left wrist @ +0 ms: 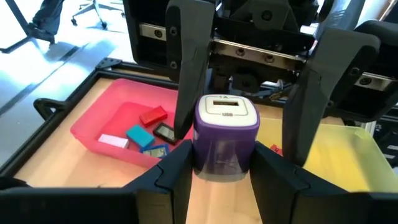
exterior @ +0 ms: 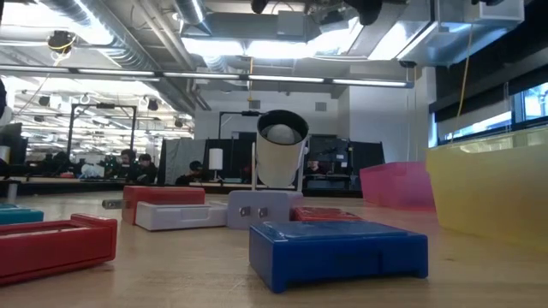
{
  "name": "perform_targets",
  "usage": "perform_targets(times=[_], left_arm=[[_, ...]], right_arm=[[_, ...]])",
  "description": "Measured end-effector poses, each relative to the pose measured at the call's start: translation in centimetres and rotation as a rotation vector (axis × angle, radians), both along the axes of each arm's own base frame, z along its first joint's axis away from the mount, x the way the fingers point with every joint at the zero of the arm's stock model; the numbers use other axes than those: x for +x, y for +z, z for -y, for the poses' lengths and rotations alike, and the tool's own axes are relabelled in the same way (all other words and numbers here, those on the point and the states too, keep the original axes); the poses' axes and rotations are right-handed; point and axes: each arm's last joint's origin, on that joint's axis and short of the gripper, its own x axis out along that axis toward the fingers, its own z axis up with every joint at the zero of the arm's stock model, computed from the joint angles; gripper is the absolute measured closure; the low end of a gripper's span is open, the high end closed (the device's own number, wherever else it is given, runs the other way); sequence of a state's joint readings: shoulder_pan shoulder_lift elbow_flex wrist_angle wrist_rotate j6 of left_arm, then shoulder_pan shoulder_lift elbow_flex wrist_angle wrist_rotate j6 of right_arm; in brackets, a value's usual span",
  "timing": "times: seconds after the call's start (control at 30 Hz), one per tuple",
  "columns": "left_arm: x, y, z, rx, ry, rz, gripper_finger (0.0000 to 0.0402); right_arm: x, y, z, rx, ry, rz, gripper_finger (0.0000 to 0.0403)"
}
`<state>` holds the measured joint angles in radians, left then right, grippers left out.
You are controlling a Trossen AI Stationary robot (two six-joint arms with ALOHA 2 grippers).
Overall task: Pick & Place Office items
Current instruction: Put the violet charger adapter into the yellow bin
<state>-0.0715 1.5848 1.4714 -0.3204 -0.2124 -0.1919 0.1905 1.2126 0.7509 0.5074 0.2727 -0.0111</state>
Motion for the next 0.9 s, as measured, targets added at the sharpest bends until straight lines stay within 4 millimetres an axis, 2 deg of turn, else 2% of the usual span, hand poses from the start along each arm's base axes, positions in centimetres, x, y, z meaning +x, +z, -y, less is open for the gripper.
perform_targets(times=[0.27, 0.47, 0.7, 0.9], left_arm=[[0.0, 0.0, 0.0, -0.006, -0.005, -0.009, 0.0272], [-0.1, -0.2, 0.0, -0.01, 0.0, -0.02, 0.0272], [0.1, 0.2, 0.0, -0.009, 0.0, 0.023, 0.0272], [0.2, 0.3, 0.0, 0.001, -0.002, 0.039, 0.0272]], right_arm=[[0.0, -0.1, 0.0, 0.028, -0.013, -0.006, 0.0181], [-0.9, 1.1, 0.3, 0.044, -0.036, 0.047, 0.0181], [-0.9, 0.8, 0.2, 0.154, -0.008, 0.029, 0.0186], [-0.8, 0.4, 0.2, 0.181, 0.004, -0.012, 0.0186]])
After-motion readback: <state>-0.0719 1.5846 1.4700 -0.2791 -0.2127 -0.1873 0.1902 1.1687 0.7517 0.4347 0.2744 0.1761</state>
